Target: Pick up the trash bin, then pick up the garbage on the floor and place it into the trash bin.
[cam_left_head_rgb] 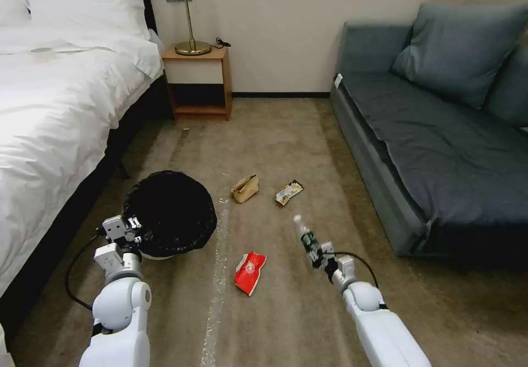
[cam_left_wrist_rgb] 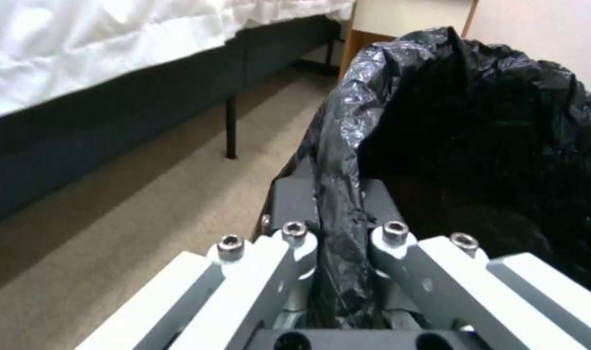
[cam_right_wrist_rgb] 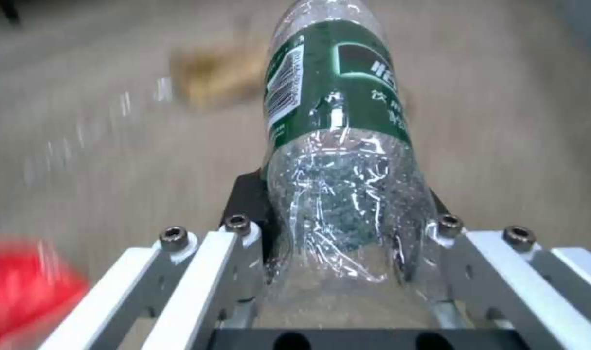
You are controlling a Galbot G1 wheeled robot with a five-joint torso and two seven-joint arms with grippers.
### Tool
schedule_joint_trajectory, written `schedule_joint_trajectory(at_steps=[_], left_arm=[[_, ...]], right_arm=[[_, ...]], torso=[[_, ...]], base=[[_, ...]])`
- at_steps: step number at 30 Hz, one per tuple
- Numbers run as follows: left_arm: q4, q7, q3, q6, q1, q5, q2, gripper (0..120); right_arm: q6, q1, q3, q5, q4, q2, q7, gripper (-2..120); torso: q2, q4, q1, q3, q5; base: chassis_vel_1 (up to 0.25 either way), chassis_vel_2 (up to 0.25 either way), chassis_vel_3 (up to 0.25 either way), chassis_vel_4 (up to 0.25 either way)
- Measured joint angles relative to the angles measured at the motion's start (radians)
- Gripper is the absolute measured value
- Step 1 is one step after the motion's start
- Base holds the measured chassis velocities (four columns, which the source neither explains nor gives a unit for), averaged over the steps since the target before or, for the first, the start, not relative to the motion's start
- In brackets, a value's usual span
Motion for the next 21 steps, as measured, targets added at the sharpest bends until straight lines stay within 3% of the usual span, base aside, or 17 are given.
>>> schedule_joint_trajectory(at_steps=[4, 6, 12, 21], left_arm=[[0.015, 0.000, 0.013, 0.001, -0.008, 0.008, -0.006, 4], [0.028, 0.000, 0.028, 0.001, -0.017, 0.015, -0.011, 4], [0.037, 0.000, 0.042, 0.002, -0.024, 0.021, -0.014, 4], [0.025, 0.000, 0.062, 0.006, -0.019, 0.021, -0.016, 4]], right_arm=[[0.034, -0.003, -0.020, -0.001, 0.129, -0.015, 0.015, 30], [0.051, -0.003, -0.079, 0.000, 0.236, -0.026, 0.043, 30], [0.041, 0.005, -0.221, -0.003, 0.371, -0.031, 0.085, 30], [0.013, 0.050, -0.398, -0.021, 0.397, -0.017, 0.110, 30]], torso=[[0.000, 0.0000, 0.000, 0.000, -0.0002], [0.000, 0.0000, 0.000, 0.000, -0.0002], [0.000, 0.0001, 0.000, 0.000, 0.0000], [0.000, 0.0001, 0.000, 0.000, -0.0002]], base=[[0.000, 0.000, 0.000, 0.000], [0.000, 0.000, 0.000, 0.000], [0.000, 0.000, 0.000, 0.000], [0.000, 0.000, 0.000, 0.000]])
